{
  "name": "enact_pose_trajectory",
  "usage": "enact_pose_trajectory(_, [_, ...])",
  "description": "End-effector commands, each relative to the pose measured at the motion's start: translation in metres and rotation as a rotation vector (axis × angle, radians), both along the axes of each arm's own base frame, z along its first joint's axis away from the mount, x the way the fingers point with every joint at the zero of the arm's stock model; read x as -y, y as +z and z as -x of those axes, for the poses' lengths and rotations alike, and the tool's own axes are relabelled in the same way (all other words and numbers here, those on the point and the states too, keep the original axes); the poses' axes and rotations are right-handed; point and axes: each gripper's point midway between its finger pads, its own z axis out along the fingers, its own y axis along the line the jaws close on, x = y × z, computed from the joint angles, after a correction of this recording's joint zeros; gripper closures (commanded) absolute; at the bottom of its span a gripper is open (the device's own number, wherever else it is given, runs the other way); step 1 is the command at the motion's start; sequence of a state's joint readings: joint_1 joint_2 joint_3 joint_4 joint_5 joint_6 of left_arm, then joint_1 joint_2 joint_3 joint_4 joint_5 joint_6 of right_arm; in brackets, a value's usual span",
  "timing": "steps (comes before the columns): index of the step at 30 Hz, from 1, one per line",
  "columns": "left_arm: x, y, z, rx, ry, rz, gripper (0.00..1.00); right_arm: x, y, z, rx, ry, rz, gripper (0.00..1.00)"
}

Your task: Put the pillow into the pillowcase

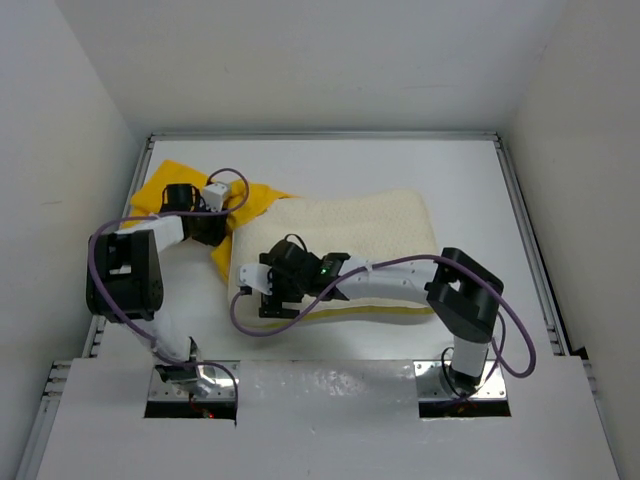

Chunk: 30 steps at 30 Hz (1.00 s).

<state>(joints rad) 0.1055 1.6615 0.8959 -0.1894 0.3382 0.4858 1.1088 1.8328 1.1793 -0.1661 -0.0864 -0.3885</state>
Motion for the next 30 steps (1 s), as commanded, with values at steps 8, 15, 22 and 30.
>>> enact_pose_trajectory(8, [0.017, 0.038, -0.005, 0.067, -0.083, 0.077, 1.00, -0.024, 0.023, -0.067, -0.172, -0.266, -0.191, 1.00])
enact_pose_trajectory(15, [-0.016, 0.072, 0.034, -0.012, -0.137, -0.157, 1.00, -0.024, 0.104, -0.160, -0.287, -0.556, -0.614, 1.00])
enact_pose_trajectory(22, [-0.019, 0.098, 0.048, -0.002, -0.131, -0.187, 1.00, -0.010, 0.120, -0.197, -0.263, -0.613, -0.698, 1.00])
enact_pose_trajectory(30, [0.056, 0.130, 0.072, -0.028, -0.380, 0.024, 1.00, -0.020, 0.135, -0.222, -0.300, -0.739, -0.821, 1.00])
